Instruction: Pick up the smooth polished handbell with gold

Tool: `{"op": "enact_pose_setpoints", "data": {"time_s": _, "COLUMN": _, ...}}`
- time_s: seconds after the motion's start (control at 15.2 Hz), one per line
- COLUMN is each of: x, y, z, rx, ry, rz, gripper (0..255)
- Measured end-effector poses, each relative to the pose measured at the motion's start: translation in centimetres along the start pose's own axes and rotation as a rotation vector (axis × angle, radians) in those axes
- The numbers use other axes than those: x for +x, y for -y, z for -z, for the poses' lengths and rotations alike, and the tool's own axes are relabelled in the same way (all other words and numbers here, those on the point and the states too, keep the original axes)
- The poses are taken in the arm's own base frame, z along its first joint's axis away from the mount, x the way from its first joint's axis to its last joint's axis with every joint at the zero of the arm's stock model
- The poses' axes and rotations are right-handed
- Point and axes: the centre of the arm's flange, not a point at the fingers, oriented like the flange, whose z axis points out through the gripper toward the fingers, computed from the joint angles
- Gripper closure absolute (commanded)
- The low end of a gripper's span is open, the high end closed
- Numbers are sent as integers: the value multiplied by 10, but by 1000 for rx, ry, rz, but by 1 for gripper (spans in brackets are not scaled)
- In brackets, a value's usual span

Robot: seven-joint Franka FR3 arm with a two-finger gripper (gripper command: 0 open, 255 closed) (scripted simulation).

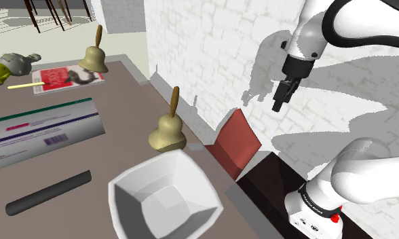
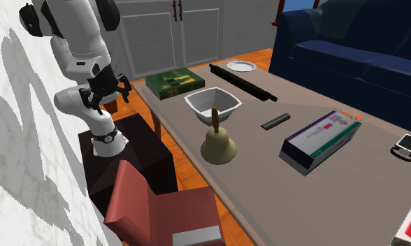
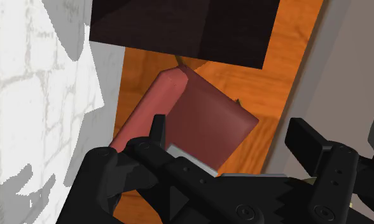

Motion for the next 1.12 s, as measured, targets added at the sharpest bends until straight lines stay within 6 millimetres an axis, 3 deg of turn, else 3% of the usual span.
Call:
{"op": "enact_pose_setpoints", "data": {"time_s": 0.26, "x": 17, "y": 17, "z": 3, "rx": 6, "ry": -9, "rz": -11, "gripper": 0}}
{"op": "enact_pose_setpoints", "data": {"time_s": 1.12, "x": 135, "y": 129, "z": 19, "rx": 48, "ry": -61, "rz": -78, "gripper": 0}}
